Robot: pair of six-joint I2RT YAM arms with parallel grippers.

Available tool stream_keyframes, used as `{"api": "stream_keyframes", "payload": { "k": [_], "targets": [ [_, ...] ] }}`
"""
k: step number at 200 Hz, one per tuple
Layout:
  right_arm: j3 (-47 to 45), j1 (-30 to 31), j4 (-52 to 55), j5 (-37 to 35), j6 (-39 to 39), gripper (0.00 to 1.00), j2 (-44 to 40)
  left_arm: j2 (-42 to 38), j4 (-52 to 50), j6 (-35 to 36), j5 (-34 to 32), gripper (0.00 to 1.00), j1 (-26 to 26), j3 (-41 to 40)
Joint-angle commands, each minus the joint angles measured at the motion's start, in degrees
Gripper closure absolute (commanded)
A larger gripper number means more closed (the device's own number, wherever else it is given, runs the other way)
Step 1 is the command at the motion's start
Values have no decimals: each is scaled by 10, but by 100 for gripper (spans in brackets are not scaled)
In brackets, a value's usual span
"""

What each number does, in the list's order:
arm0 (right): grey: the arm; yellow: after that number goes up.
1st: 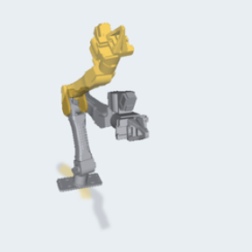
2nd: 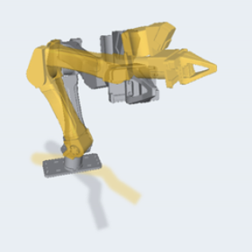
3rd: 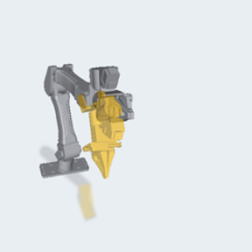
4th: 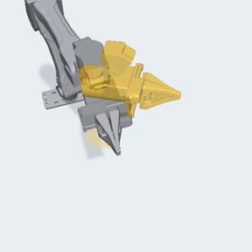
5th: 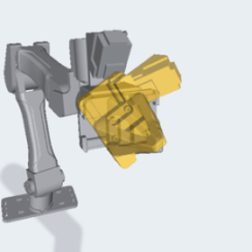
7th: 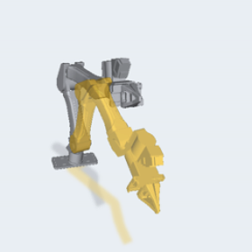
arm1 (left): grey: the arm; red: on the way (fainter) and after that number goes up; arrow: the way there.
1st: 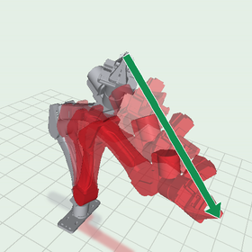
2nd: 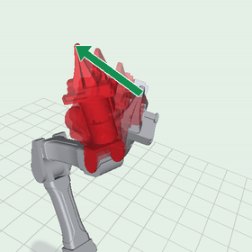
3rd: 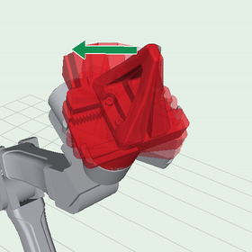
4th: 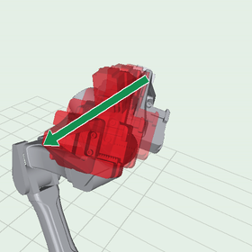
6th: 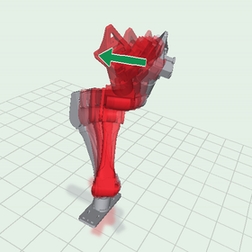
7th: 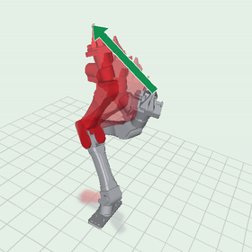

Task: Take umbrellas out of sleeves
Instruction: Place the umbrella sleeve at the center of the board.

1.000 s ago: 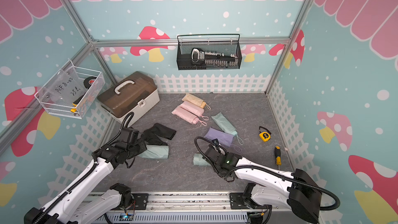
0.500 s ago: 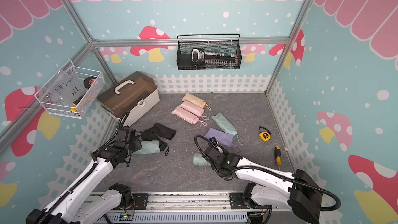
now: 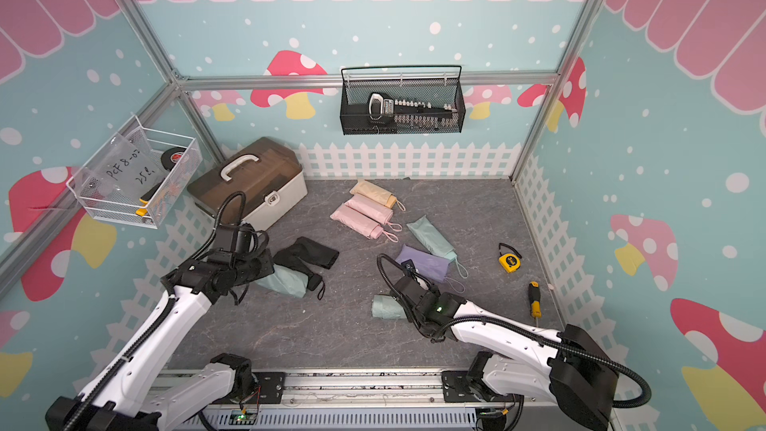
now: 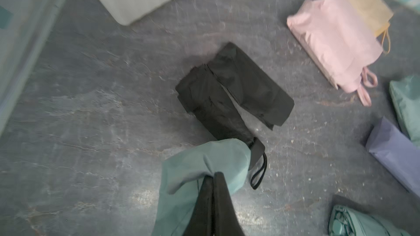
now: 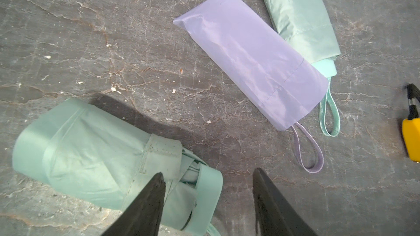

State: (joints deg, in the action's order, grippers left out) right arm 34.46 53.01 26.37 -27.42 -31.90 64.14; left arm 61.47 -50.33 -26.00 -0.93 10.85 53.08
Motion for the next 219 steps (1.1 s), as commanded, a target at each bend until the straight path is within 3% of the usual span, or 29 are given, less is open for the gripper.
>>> {"api": "stream_keyframes", "payload": {
  "k": [1, 40, 84, 104, 118, 142, 180, 206, 219],
  "targets": [
    [-5, -9, -9, 9, 19, 40, -15, 42, -70, 24, 107, 100, -2, 44],
    [-9, -24, -19, 21, 25, 40, -19, 86, -218, -19, -18, 100, -5, 108],
    [-3, -29, -23, 31, 33, 40, -9, 82, -216, -10, 47, 100, -8, 85],
    [-4, -30, -24, 31, 33, 40, -10, 83, -210, 0, 17, 100, -12, 84],
    [-4, -30, -25, 34, 32, 40, -8, 97, -188, 12, 19, 100, -33, 79],
    [-4, -30, -23, 49, 32, 39, -6, 128, -131, 23, 76, 100, -68, 73],
    [2, -30, -4, 79, 32, 39, -30, 195, -58, 45, 118, 88, -104, 72],
    [-1, -30, 6, 85, 30, 39, -50, 231, -45, 58, 115, 85, -116, 84],
    [-1, -30, 11, 83, 29, 39, -54, 239, -45, 66, 101, 74, -119, 89]
  ]
}}
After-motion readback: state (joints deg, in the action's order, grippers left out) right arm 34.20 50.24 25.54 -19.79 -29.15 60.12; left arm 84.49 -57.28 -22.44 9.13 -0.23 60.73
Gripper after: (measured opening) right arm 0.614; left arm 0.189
